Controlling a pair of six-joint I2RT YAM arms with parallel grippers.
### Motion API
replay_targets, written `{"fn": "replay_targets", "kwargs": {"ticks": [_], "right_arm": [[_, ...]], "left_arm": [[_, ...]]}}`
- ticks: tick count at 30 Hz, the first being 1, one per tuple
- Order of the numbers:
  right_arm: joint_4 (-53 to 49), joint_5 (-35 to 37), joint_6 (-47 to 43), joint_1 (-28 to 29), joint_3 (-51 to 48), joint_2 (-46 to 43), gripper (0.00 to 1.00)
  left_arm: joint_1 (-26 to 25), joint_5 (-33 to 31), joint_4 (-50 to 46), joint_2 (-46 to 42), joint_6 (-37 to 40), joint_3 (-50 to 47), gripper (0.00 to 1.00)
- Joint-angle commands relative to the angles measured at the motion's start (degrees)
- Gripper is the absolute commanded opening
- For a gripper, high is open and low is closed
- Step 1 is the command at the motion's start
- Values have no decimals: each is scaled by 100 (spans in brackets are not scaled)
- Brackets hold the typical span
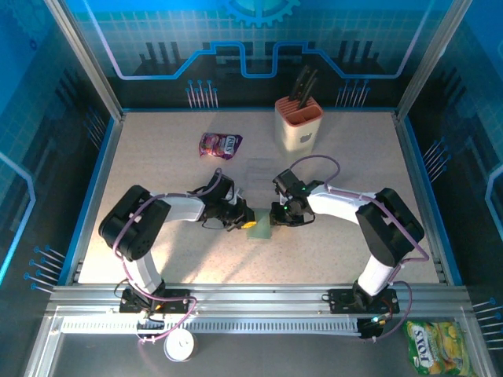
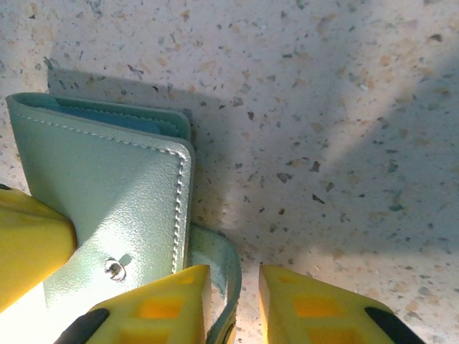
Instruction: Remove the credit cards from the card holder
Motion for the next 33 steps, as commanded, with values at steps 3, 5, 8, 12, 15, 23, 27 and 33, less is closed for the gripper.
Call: {"fn": "replay_targets", "kwargs": {"ticks": [3, 5, 8, 12, 15, 23, 27, 33], "right_arm": [[363, -337, 77, -98, -148, -59, 22], [460, -430, 61, -107, -167, -45, 21], [619, -571, 49, -107, -192, -16, 19], [680, -627, 49, -106, -191, 11, 17], [730, -677, 23, -115, -176, -7, 16], [595, -817, 7, -118, -19, 163, 20], [454, -941, 66, -90, -8, 164, 23], [420, -886, 49, -67, -45, 222, 24]], "left_arm": [[-69, -514, -1023, -245, 88, -33, 12], [-60, -535, -1065, -307, 95, 13, 12], [-64, -567, -1078, -384, 80, 38, 13], [-60, -698, -1168, -509, 103, 128, 14], [-19, -899, -1392, -719, 241, 250, 13], [347, -1077, -1836, -1187, 574, 430, 14], [433, -1061, -1798, -1233, 566, 365, 14], [499, -1058, -1629, -1315, 460, 203, 14]]}}
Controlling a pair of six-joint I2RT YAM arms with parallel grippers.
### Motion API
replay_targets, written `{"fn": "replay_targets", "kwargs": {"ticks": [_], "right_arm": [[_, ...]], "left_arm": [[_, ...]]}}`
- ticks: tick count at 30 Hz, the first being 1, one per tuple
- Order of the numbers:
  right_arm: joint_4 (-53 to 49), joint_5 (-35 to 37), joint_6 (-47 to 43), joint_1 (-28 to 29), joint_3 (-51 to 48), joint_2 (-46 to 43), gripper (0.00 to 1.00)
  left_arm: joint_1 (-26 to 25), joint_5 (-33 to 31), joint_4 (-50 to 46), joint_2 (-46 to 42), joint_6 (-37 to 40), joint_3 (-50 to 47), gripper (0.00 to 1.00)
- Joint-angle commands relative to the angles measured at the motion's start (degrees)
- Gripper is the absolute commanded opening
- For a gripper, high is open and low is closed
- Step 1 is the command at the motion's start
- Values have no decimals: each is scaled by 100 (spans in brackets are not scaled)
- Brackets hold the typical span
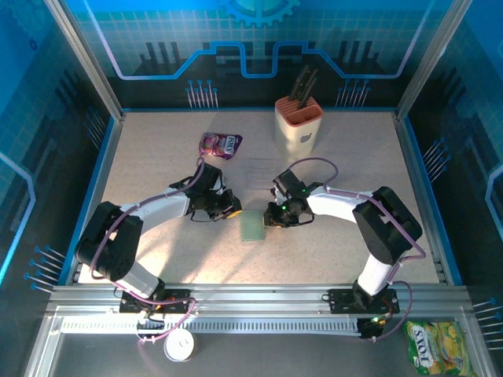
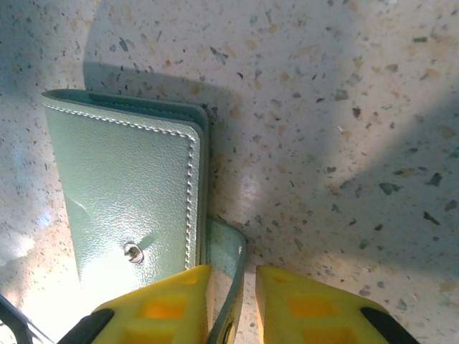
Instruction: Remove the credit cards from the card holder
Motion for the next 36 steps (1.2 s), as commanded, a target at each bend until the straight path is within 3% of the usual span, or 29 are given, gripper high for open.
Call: {"fn": "replay_targets", "kwargs": {"ticks": [1, 9, 25, 36], "right_arm": [[-83, -83, 45, -35, 71, 133, 23], [85, -250, 43, -26, 159, 275, 22], [121, -329, 0, -35, 206, 181, 10], [-659, -32, -483, -222, 480, -200, 7]], "left_arm": [[61, -37, -42, -160, 7, -128, 14], [74, -35, 2, -242, -8, -113, 13], [79, 42, 184, -122, -89, -116, 14], [103, 2, -7, -165, 26, -113, 15]]}}
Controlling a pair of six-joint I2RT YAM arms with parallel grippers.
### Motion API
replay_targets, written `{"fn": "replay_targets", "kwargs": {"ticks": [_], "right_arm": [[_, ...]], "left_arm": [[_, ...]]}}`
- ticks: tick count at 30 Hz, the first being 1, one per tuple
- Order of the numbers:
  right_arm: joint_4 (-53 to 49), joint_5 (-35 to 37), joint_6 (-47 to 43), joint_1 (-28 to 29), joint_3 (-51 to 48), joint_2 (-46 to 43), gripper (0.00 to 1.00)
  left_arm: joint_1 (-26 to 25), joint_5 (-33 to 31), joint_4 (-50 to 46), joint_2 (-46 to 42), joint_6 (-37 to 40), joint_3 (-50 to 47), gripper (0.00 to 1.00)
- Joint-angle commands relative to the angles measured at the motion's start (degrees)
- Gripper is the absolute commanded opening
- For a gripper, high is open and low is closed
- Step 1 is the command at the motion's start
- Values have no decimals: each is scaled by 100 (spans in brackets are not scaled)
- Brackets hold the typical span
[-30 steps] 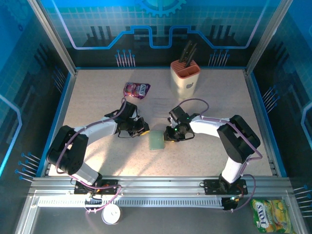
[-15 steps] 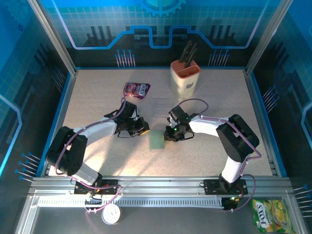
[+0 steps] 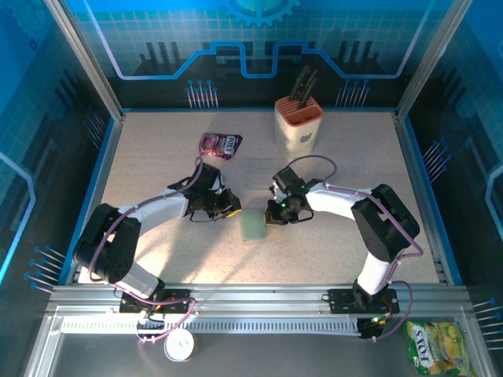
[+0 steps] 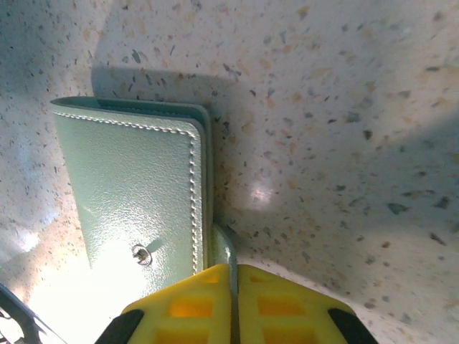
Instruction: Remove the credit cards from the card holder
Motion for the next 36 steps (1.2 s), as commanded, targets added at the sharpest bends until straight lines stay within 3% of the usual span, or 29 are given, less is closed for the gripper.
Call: {"fn": "replay_targets", "kwargs": {"ticks": [1, 11, 36], "right_arm": [[-469, 86, -306, -123, 252, -306, 7], [-1309, 94, -797, -130, 851, -420, 7], [-1965, 107, -939, 337, 1843, -337, 9]], "left_arm": [[79, 13, -117, -63, 47, -42, 15], [163, -94, -337, -257, 160, -21, 15], [277, -20, -231, -424, 120, -158, 14]]}}
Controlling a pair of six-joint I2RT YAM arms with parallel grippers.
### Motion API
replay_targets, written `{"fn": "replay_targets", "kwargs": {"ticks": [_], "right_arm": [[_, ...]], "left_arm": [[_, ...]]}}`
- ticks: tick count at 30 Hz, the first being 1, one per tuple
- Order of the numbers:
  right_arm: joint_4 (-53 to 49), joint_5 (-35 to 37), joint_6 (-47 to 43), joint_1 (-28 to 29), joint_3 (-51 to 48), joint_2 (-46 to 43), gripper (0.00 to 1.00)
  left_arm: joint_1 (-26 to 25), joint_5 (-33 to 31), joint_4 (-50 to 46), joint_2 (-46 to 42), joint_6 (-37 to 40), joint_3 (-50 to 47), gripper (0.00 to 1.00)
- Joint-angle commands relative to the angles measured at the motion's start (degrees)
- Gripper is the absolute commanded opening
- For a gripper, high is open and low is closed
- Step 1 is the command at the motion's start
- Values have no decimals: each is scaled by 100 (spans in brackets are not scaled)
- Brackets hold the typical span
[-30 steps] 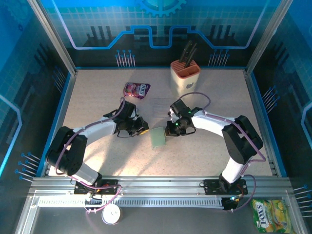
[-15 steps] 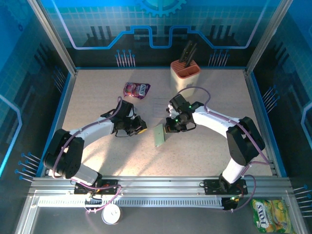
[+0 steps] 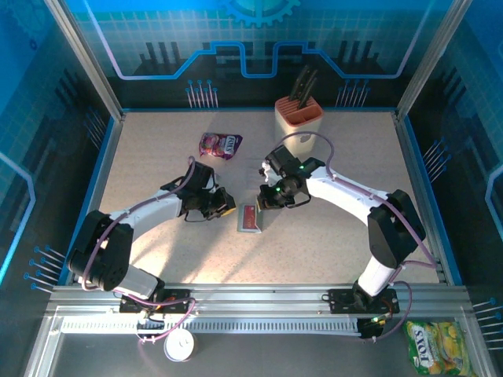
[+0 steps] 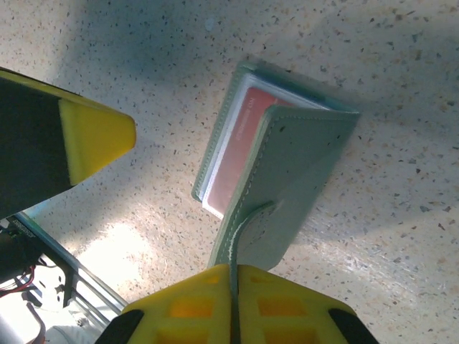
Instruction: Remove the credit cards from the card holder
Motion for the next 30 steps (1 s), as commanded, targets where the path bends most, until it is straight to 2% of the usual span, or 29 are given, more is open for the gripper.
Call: {"fn": "replay_targets", "kwargs": {"ticks": [1, 8, 17, 30], "right_arm": [[-205, -27, -73, 93, 206, -50, 9], [-342, 96, -216, 86, 209, -22, 9], [-684, 673, -336, -60, -48, -60, 9], [-802, 1376, -345, -187, -411, 133, 9]], "left_arm": [[60, 40, 63, -55, 60, -76, 14], [57, 167, 70, 237, 130, -98, 13], [-21, 531, 527, 923, -138, -187, 5], [-164, 324, 337, 1247, -117, -95, 2]]}}
